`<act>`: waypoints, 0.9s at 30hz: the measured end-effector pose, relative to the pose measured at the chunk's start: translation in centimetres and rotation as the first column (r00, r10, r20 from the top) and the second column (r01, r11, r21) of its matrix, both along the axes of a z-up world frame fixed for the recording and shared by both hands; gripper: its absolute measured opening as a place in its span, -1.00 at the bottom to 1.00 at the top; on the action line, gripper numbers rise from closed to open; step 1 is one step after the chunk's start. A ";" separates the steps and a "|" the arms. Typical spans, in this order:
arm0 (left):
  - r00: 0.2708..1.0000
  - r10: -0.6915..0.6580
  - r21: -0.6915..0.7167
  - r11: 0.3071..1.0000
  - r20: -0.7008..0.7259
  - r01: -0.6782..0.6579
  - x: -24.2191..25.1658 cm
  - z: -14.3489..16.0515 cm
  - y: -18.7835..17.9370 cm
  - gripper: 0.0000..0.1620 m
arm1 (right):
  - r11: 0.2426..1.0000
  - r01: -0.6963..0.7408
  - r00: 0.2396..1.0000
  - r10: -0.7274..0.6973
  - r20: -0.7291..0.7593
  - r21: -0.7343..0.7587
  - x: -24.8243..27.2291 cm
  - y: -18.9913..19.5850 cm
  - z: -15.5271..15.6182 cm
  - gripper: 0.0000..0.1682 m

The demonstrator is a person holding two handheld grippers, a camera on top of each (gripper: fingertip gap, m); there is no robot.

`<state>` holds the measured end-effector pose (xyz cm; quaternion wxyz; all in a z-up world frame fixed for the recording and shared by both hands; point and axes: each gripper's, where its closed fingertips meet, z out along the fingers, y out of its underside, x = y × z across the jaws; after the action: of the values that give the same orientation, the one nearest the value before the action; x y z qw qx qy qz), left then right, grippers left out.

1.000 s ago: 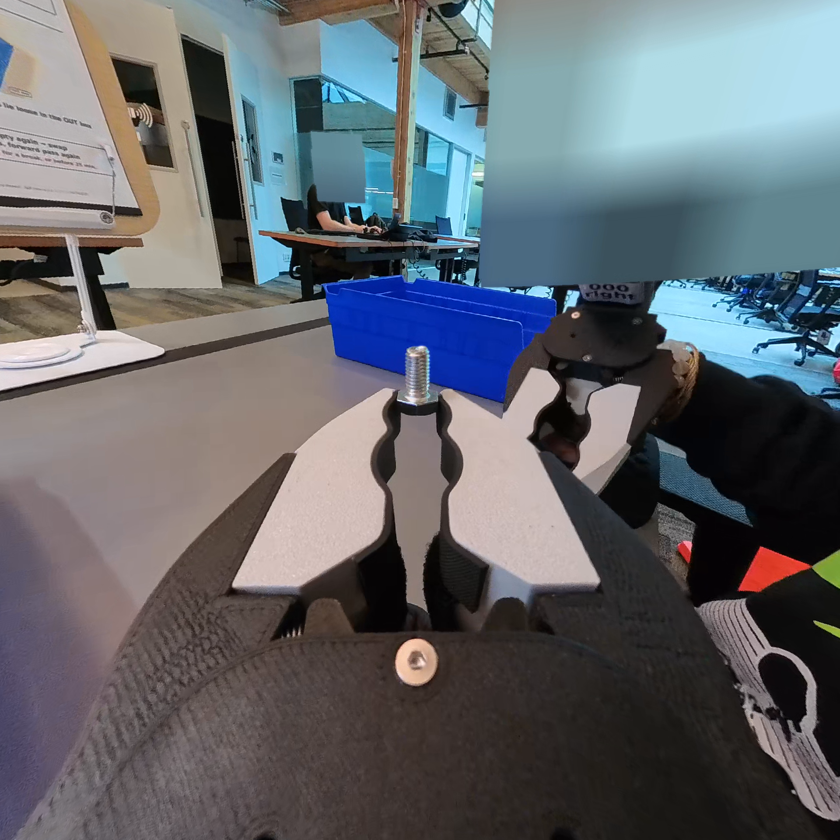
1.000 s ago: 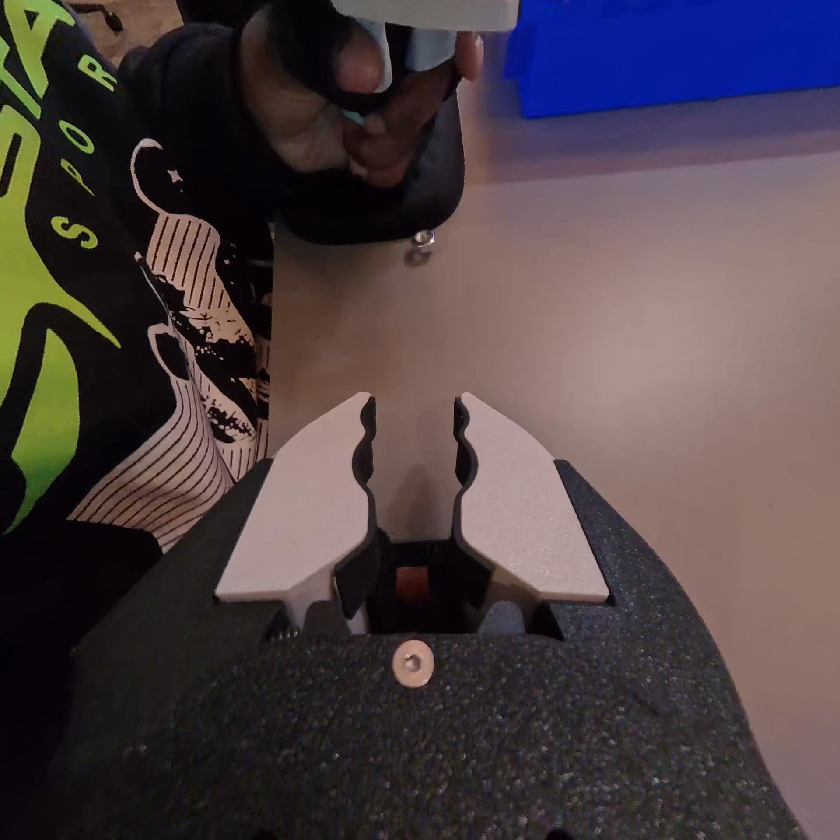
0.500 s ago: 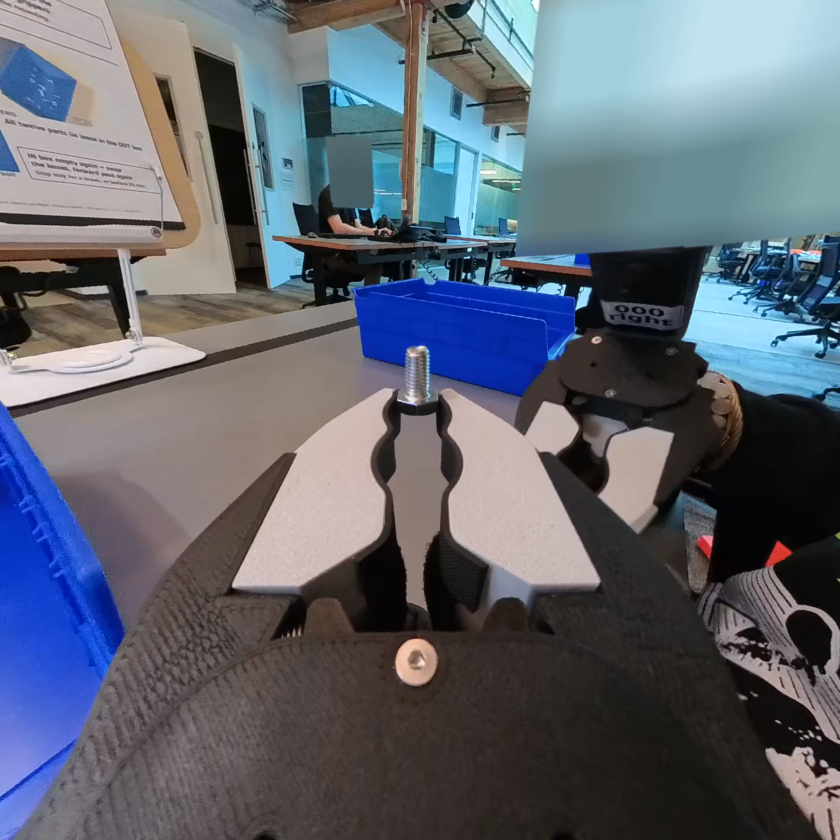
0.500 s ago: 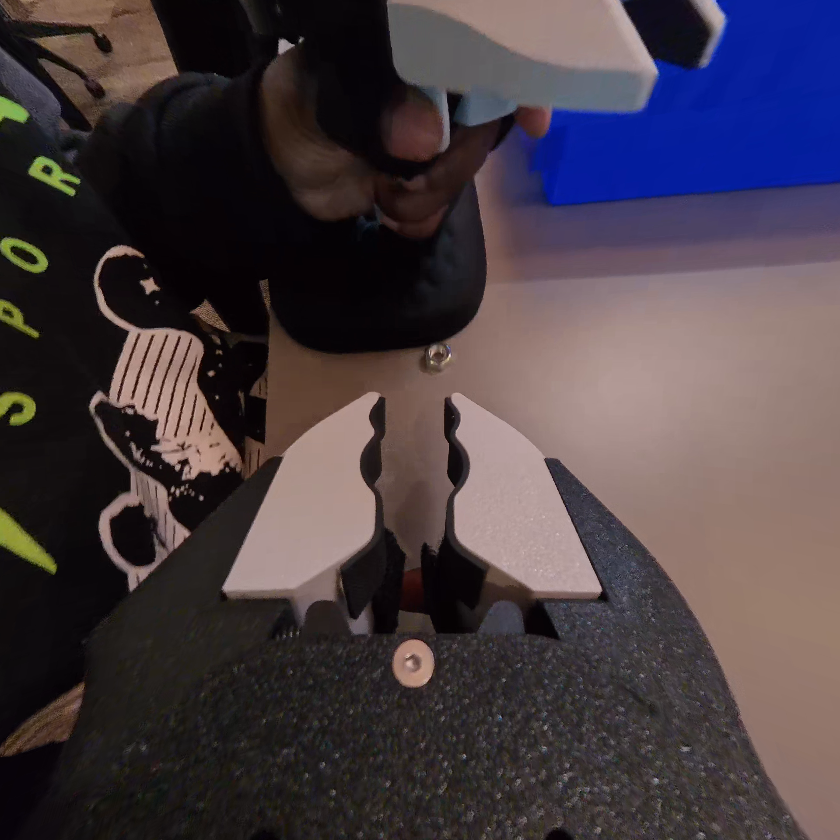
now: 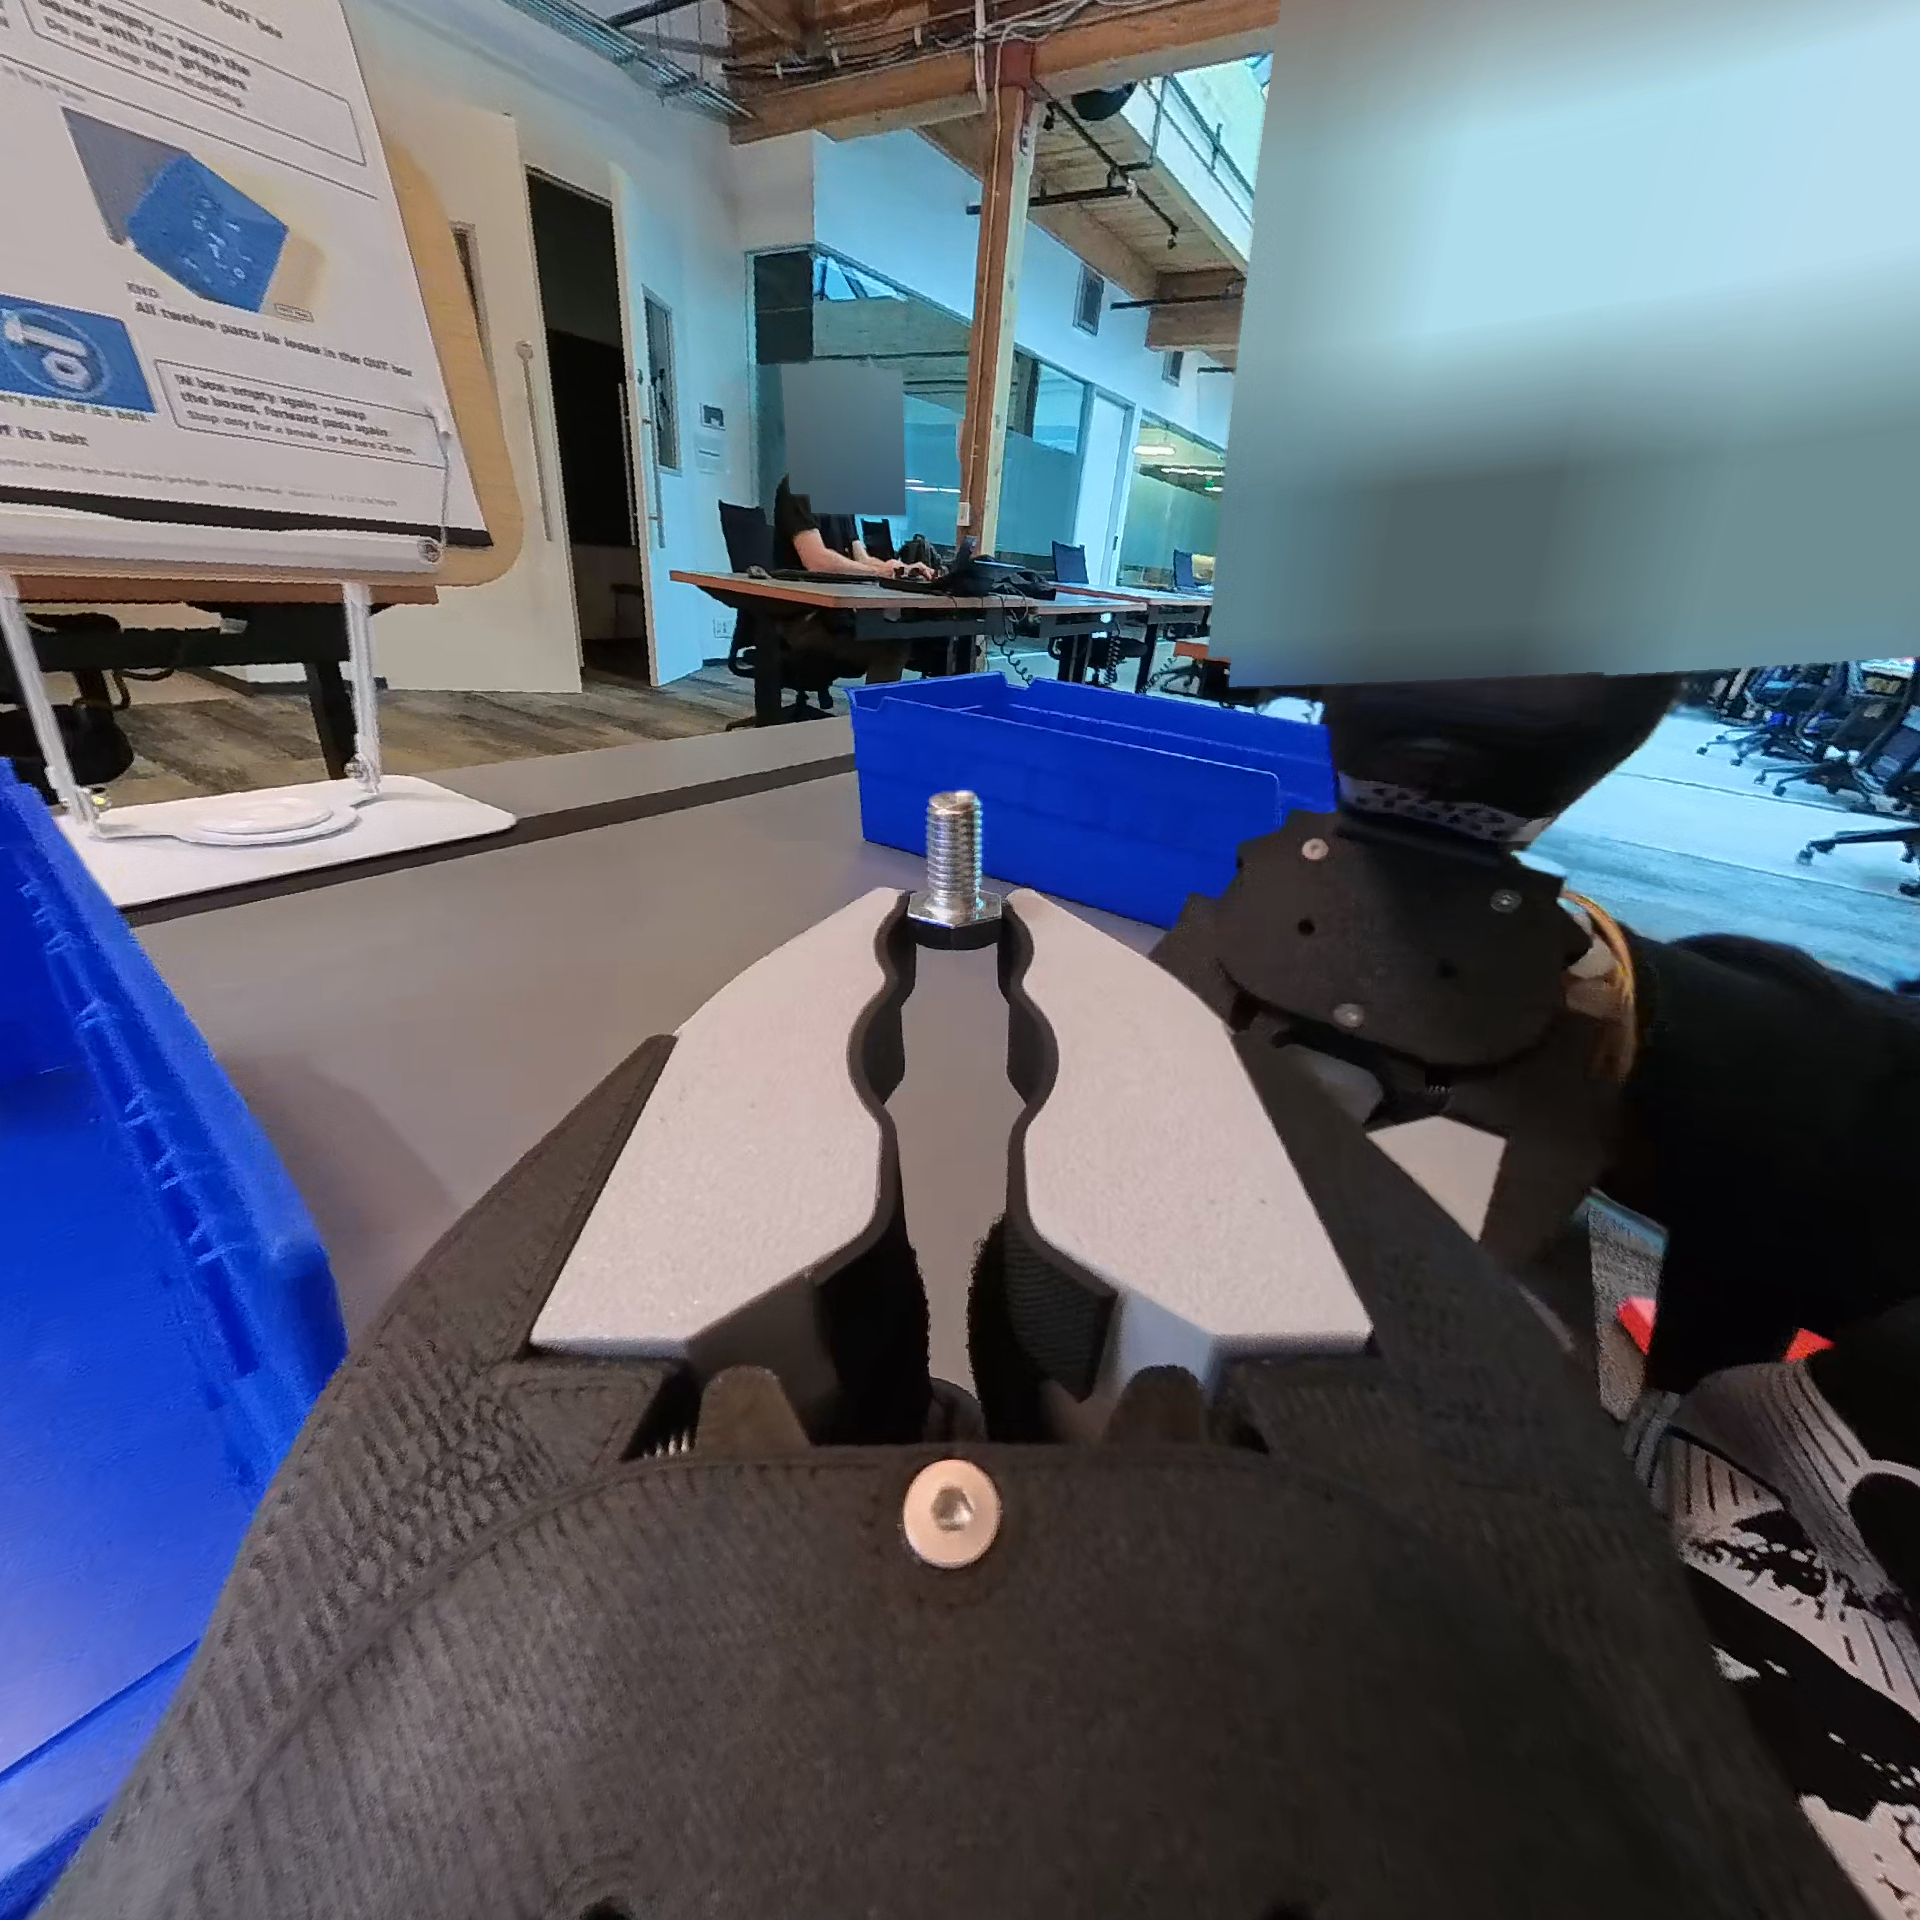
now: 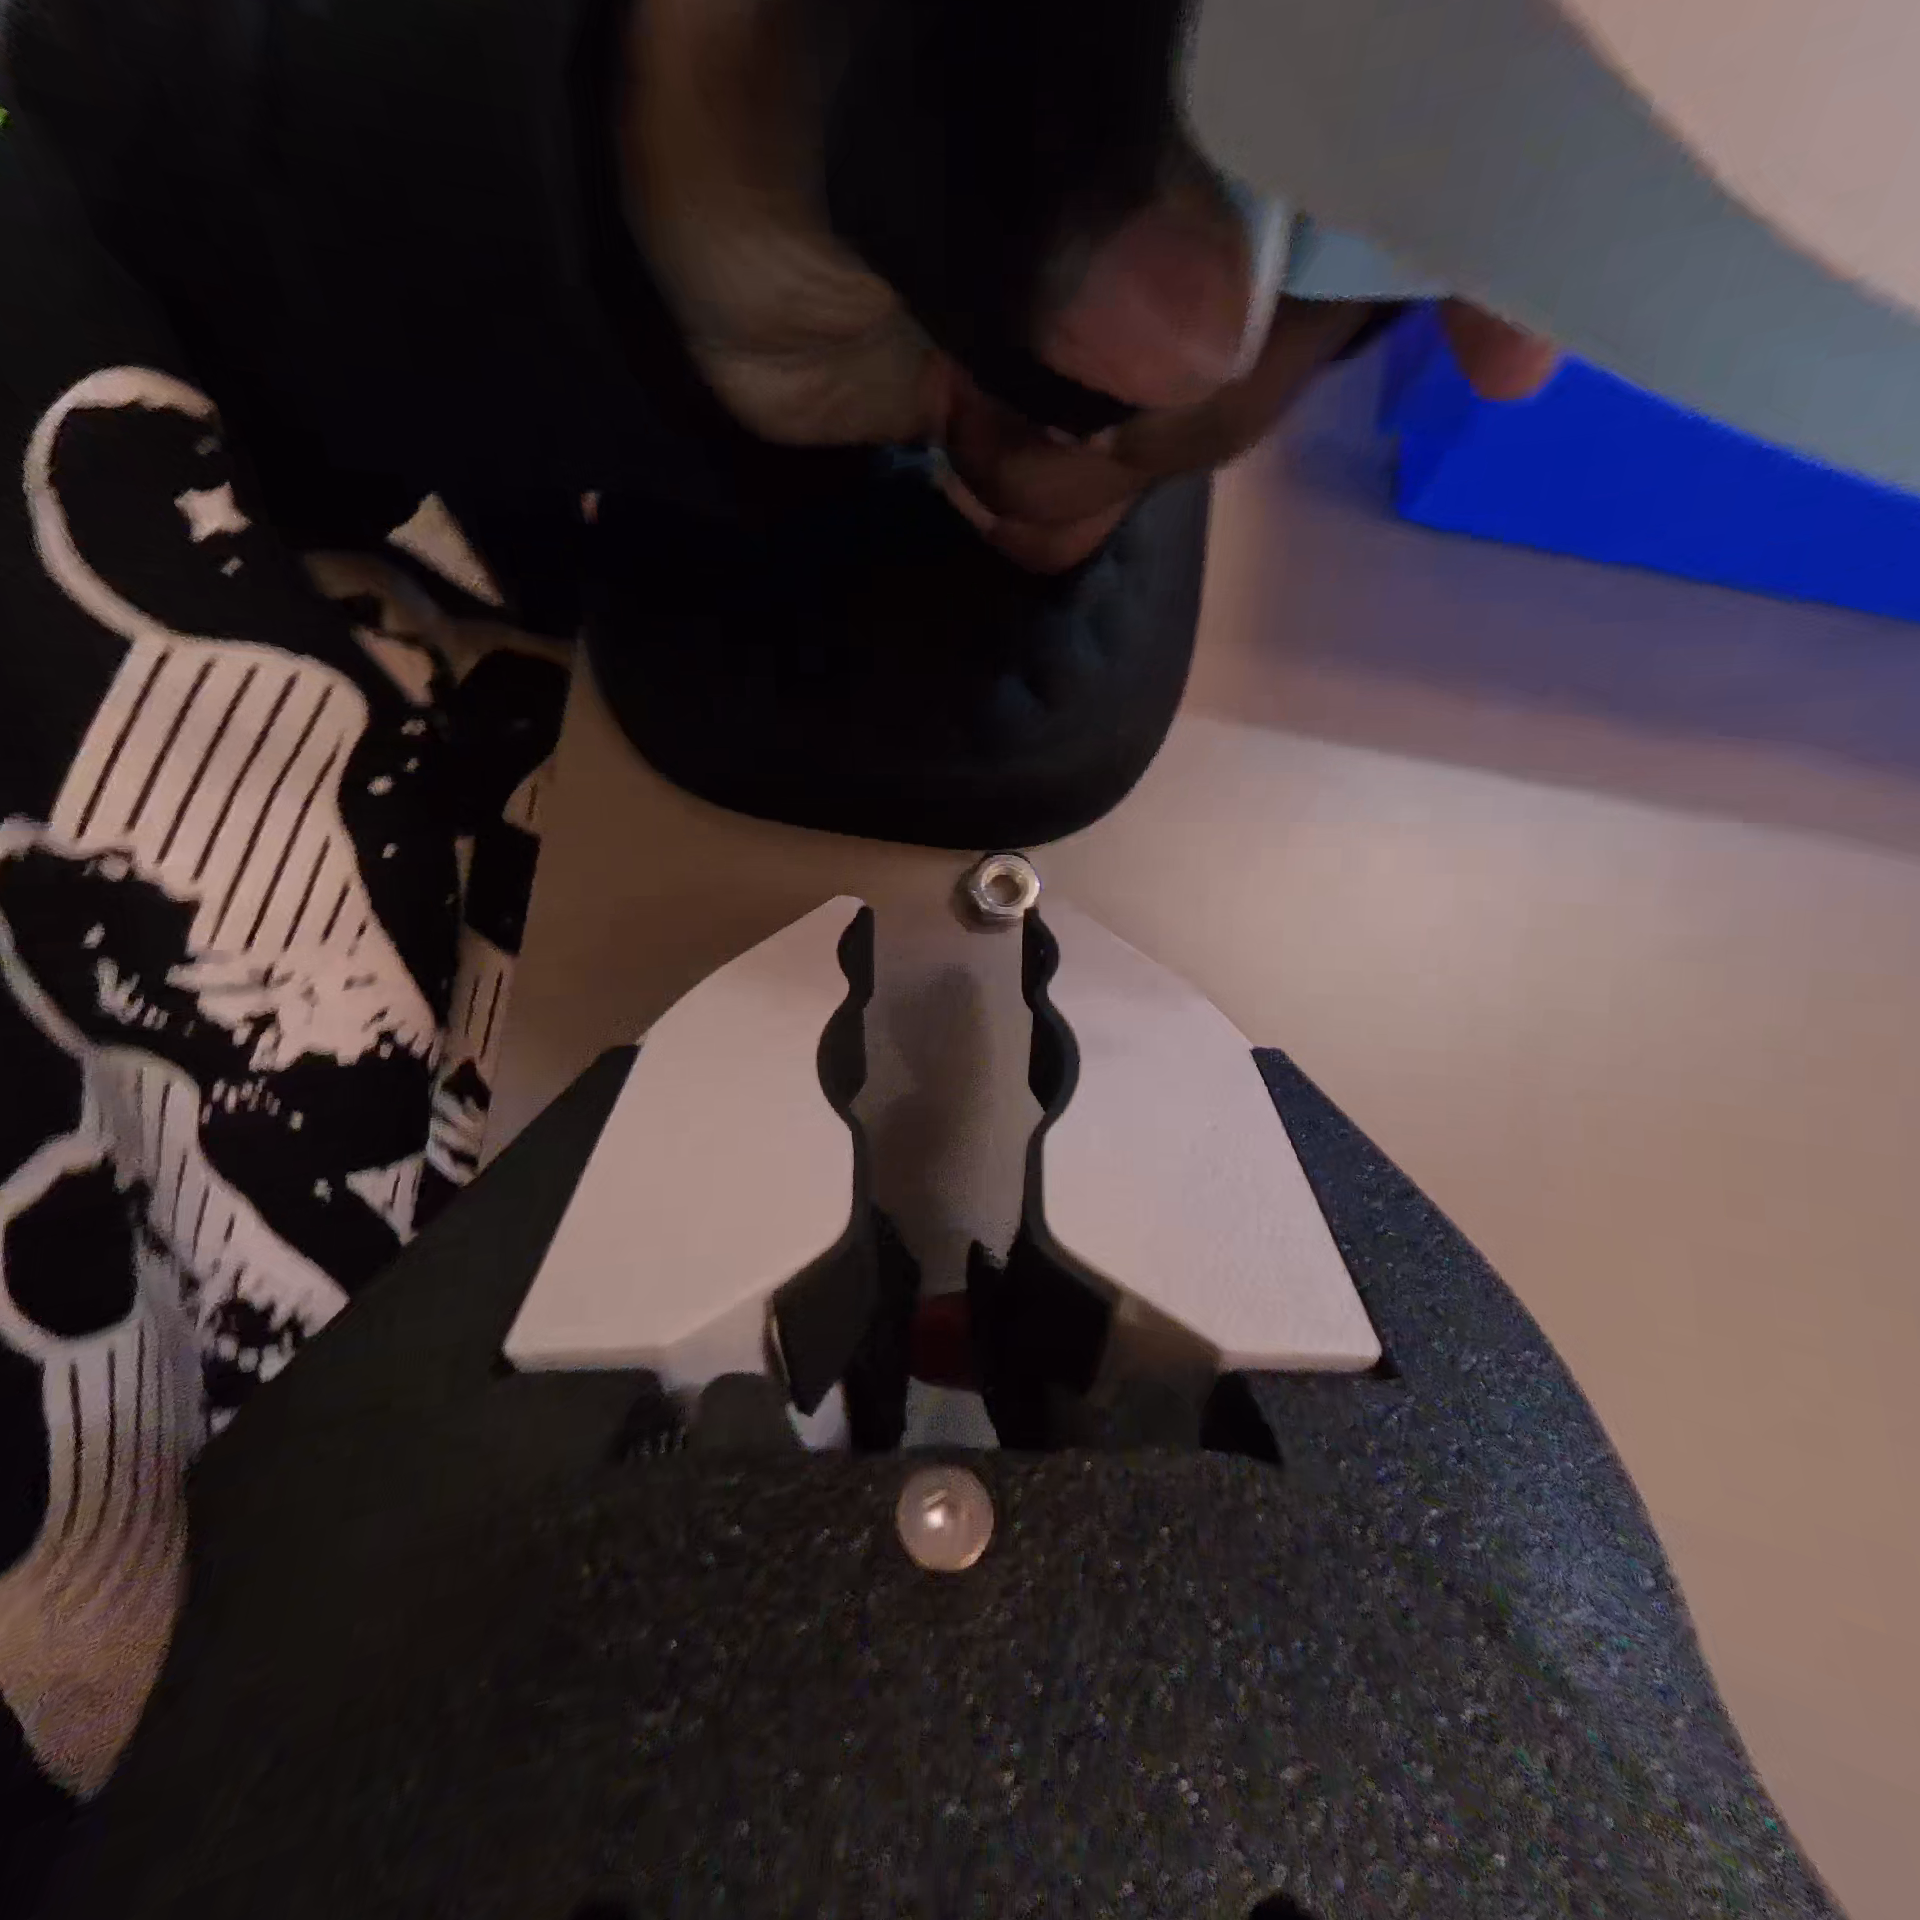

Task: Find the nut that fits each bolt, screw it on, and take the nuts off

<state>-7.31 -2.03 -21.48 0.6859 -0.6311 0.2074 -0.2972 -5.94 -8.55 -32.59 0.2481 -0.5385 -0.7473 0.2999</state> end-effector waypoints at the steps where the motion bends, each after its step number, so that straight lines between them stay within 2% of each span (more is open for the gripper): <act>1: 1.000 0.009 0.000 1.000 0.010 -0.009 -0.2 0.1 0.1 -0.81 | 0.998 -0.061 0.998 0.061 0.010 0.021 0.2 -0.1 0.2 -0.67; 5: 0.998 0.040 0.008 0.999 0.054 -0.040 -1.1 0.5 0.2 -0.81 | 0.959 -0.260 0.965 0.254 0.064 0.110 0.7 0.3 1.2 -0.69; 11: 0.995 0.061 0.007 0.998 0.080 -0.062 -1.7 0.6 0.3 -0.81 | 0.883 -0.455 0.889 0.443 0.111 0.114 -0.5 0.6 0.5 -0.70; 15: 0.994 0.061 0.006 0.998 0.089 -0.062 -1.8 0.6 0.4 -0.82 | 0.867 -0.495 0.866 0.487 0.113 0.057 -0.7 0.5 -0.2 -0.70; 27: 0.994 0.053 -0.005 0.999 0.099 -0.053 -1.8 0.5 0.5 -0.81 | 0.864 -0.502 0.859 0.501 0.102 -0.017 -0.9 0.5 -1.0 -0.75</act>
<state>-9.12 -1.58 -20.97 0.7022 -0.6217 0.1559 -0.3099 -6.82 -8.06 -33.63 0.1256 -0.3388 -0.8750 0.3222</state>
